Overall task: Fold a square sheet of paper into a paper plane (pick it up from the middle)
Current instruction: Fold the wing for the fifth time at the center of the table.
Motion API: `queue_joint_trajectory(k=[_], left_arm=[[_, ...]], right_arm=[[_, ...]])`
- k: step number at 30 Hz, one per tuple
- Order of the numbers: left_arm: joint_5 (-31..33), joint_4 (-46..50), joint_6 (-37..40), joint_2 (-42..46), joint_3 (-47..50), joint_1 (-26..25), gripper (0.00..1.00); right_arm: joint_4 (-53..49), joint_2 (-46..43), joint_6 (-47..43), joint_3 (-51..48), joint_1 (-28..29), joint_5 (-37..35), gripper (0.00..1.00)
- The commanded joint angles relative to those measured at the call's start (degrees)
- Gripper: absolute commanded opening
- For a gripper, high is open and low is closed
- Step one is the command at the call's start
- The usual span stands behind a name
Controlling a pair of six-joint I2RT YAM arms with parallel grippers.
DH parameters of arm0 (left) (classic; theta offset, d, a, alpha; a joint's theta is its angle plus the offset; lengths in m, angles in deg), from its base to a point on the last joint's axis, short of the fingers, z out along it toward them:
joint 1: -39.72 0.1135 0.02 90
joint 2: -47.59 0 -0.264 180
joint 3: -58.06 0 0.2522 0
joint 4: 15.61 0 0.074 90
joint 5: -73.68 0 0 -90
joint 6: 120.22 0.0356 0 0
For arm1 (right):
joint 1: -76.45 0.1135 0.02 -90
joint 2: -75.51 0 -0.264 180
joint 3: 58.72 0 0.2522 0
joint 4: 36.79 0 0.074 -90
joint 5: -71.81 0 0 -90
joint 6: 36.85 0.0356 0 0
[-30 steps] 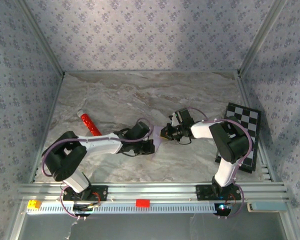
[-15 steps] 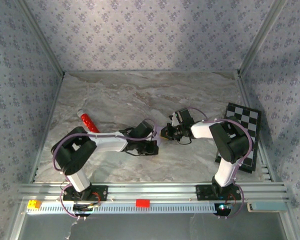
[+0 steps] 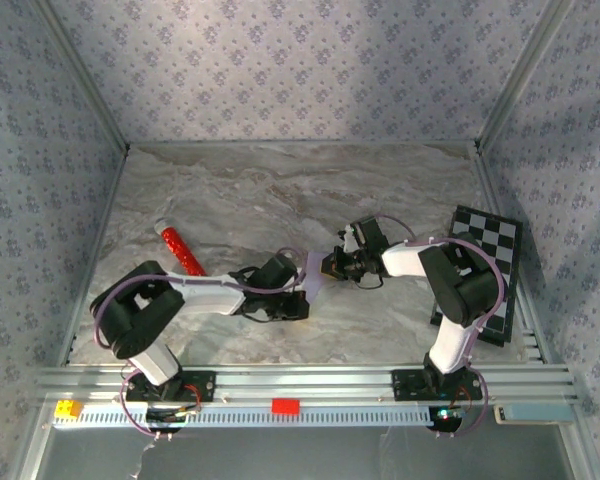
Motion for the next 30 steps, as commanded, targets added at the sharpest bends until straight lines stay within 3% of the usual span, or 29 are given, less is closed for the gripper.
queue_joint_trajectory(k=[1, 9, 15, 20, 30], left_arm=[[0.55, 7.63, -0.3, 1.47, 2.16, -0.86, 0.05], [4.65, 10.73, -0.67, 7.87, 3.26, -1.39, 0.03], [5.0, 6.17, -1.07, 12.73, 1.34, 0.67, 0.03], [1.64, 2.42, -0.44, 7.48, -3.68, 3.85, 0.04], [-0.25, 0.8, 1.36, -8.1, -15.2, 4.76, 0.02]], right_arm=[[-8.48, 3.07, -2.03, -2.4, -1.5, -8.18, 0.0], [-8.78, 2.73, -2.05, -2.24, -1.5, -8.08, 0.0], [-8.68, 2.77, -1.84, -2.19, -1.53, -7.99, 0.0], [-8.62, 2.81, -1.63, -2.12, -1.44, -7.98, 0.0], [-8.56, 2.82, -1.38, -1.92, -1.06, -7.29, 0.0]])
